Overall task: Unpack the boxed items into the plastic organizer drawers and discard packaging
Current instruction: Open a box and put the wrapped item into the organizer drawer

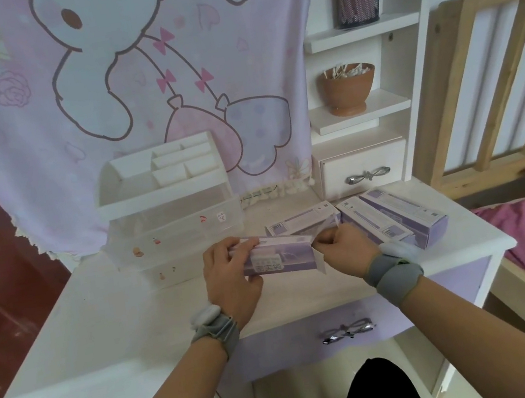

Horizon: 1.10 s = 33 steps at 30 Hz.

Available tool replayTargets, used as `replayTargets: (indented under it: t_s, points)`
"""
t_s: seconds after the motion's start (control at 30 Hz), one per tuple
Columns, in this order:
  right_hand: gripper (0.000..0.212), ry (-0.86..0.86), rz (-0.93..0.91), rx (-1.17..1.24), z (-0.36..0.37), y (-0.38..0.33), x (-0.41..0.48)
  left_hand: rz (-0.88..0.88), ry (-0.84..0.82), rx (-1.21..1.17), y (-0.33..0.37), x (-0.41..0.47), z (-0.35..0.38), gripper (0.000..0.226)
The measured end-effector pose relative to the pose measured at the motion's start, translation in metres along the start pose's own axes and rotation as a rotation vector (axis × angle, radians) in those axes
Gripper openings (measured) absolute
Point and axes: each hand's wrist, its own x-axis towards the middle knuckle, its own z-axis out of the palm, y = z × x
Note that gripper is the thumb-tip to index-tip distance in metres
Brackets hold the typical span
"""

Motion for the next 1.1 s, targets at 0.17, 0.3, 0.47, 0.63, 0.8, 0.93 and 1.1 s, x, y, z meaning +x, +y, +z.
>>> replayTargets:
  t_s: [0.17,0.3,0.47,0.63,0.8,0.93,1.1]
  points:
    - [0.033,0.053,0.029,0.016,0.005,-0.002,-0.001,0.02,0.022,0.046,0.001,-0.003,-0.002,0.057]
    - [0.029,0.037,0.031,-0.025,0.005,-0.003,0.001,0.033,0.037,0.064,0.002,-0.004,-0.002,0.056]
    - [0.035,0.024,0.0,-0.172,-0.002,-0.009,0.003,0.066,0.063,0.096,0.003,-0.004,-0.002,0.057]
    - [0.03,0.045,-0.022,-0.118,0.0,-0.007,0.004,0.057,0.069,0.101,0.004,-0.003,-0.003,0.059]
    - [0.04,0.084,-0.095,0.045,0.003,0.001,-0.002,0.043,0.079,0.094,0.003,-0.006,-0.005,0.061]
    - [0.035,0.111,-0.105,0.03,0.008,0.008,0.003,0.049,0.084,0.094,0.004,-0.007,-0.006,0.06]
    - [0.015,0.099,-0.137,-0.062,0.012,0.015,0.011,0.078,0.115,0.073,0.005,-0.007,-0.008,0.056]
